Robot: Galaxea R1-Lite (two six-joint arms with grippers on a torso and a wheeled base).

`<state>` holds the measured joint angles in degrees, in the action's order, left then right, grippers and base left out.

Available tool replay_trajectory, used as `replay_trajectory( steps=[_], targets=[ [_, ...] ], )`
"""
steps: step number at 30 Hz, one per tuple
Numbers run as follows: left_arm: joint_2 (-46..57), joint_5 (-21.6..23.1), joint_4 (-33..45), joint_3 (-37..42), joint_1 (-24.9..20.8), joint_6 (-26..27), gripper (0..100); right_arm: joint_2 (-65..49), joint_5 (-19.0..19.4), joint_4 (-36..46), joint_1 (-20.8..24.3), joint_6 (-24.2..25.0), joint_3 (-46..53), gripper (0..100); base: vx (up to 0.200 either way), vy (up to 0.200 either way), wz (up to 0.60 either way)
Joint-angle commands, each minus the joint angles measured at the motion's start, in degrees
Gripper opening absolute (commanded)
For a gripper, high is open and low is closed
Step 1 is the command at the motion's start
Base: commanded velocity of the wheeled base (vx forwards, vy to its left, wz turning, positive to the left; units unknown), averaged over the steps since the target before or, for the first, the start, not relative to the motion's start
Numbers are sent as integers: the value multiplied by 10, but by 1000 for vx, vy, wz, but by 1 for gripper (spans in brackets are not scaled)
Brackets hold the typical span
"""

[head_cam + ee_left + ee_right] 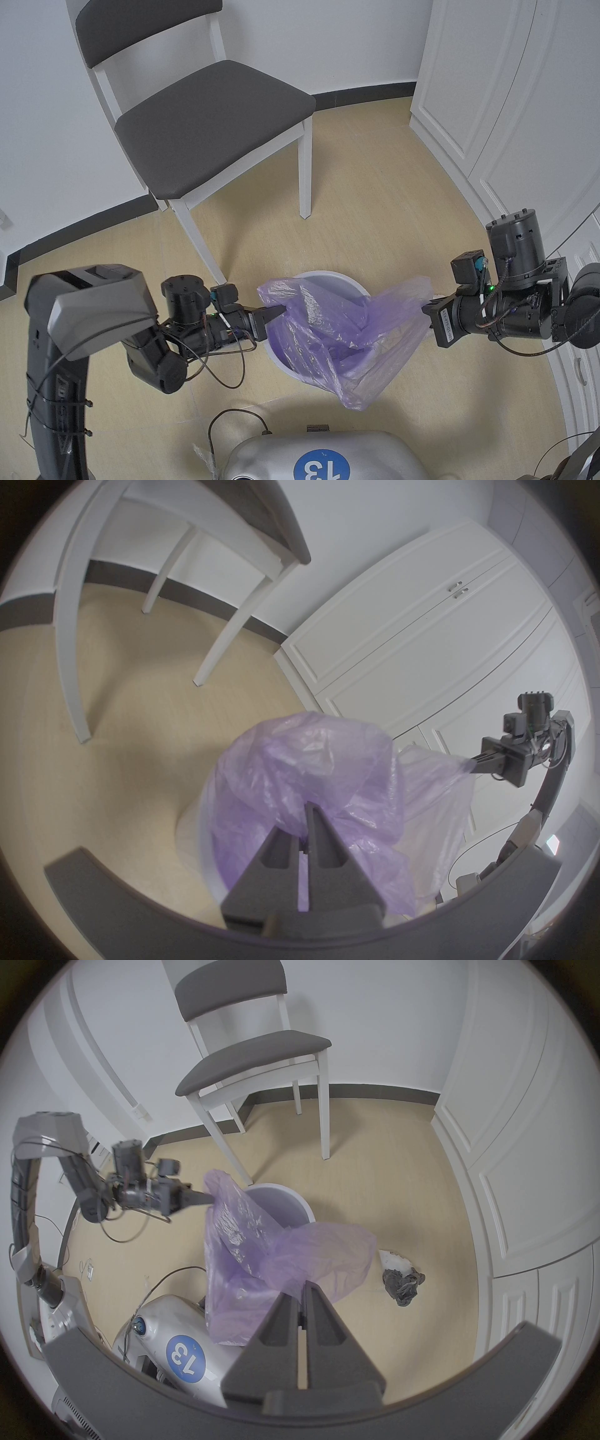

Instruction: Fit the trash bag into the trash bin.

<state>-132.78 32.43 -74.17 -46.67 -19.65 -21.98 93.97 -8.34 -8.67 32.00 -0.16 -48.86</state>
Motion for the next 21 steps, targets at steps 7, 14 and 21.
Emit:
replay_trajectory(
  steps=[7,14,21],
  targets=[
    [169,0,179,98,53,98,0,83,-4,8,-40,-13,-37,0,0,0,0],
    [198,-1,287,105,65,128,0,121,-26,60,-50,-41,-64,0,0,0,0],
    [155,1,215,119,64,135,0,146,-33,58,-43,-37,-54,0,0,0,0]
  ],
)
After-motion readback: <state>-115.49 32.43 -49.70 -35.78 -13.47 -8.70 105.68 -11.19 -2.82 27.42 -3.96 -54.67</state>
